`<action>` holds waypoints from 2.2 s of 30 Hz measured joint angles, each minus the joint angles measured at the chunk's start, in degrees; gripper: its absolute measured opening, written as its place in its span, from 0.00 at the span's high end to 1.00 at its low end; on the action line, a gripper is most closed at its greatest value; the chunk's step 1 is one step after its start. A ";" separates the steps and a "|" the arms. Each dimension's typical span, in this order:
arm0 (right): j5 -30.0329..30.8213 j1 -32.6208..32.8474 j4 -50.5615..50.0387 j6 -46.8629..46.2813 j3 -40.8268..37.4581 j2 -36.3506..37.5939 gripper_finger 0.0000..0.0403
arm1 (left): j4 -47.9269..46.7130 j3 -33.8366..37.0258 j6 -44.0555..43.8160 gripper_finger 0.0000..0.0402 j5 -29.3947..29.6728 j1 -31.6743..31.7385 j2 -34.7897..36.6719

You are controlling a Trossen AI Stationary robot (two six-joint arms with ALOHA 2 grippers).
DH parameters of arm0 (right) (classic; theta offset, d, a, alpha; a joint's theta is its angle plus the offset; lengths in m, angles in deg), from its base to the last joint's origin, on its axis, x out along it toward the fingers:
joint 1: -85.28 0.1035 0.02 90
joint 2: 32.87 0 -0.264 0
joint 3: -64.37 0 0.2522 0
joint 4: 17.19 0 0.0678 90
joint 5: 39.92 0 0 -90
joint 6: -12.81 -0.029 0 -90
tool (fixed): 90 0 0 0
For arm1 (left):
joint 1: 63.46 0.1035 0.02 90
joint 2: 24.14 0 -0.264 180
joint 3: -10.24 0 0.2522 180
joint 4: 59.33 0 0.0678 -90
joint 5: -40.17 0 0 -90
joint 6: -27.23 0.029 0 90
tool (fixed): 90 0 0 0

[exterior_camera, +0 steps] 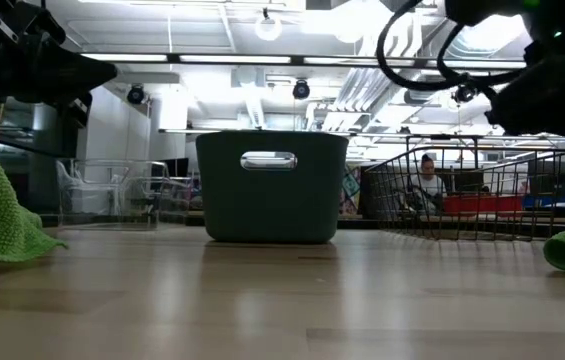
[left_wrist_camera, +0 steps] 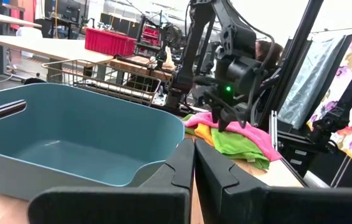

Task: Sort microfiber towel by color & place in baskets
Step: Put the right pink microfiber cloth into the wire basket

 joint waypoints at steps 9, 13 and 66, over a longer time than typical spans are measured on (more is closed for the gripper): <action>1.69 3.80 -7.27 0.52 2.40 2.09 0.93 | -0.01 0.00 0.01 1.00 0.00 -0.01 0.00; 2.20 4.73 -13.24 -0.08 5.96 3.62 0.95 | -0.02 0.00 0.01 1.00 0.00 0.01 0.00; 35.96 -50.99 8.58 56.89 -5.65 34.42 0.99 | 0.00 0.00 0.01 1.00 0.00 0.00 0.02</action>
